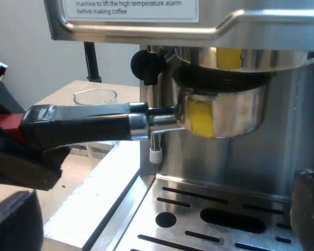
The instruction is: Put the handle in the coffee machine
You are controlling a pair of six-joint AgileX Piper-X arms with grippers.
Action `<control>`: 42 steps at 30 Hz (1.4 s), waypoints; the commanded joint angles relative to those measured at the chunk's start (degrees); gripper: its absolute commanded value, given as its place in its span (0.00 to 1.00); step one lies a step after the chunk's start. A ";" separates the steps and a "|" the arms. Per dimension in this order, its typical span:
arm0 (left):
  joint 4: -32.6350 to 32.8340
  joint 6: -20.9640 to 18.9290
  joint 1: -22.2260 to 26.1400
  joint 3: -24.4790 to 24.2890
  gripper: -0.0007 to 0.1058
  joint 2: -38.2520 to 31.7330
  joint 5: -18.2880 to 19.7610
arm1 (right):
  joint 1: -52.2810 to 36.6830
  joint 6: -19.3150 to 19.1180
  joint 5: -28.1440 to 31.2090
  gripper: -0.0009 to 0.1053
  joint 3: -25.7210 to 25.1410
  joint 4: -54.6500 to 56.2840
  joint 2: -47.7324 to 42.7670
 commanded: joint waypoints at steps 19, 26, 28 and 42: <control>1.05 -7.64 -3.52 -3.13 0.01 0.24 -4.31 | -0.14 -0.75 -0.22 0.93 -0.06 -0.10 -0.19; 1.05 -7.64 -3.08 -3.13 0.01 0.24 -2.55 | -0.14 -0.75 -0.22 0.93 -0.06 -0.10 -0.19; 1.05 -7.79 -3.06 -3.13 0.01 0.24 -2.09 | -0.14 -0.75 -0.22 0.93 -0.06 -0.10 -0.19; 1.98 -9.22 -3.06 -3.35 0.01 -1.40 -0.84 | -0.14 -0.75 -0.22 0.93 -0.06 -0.10 -0.19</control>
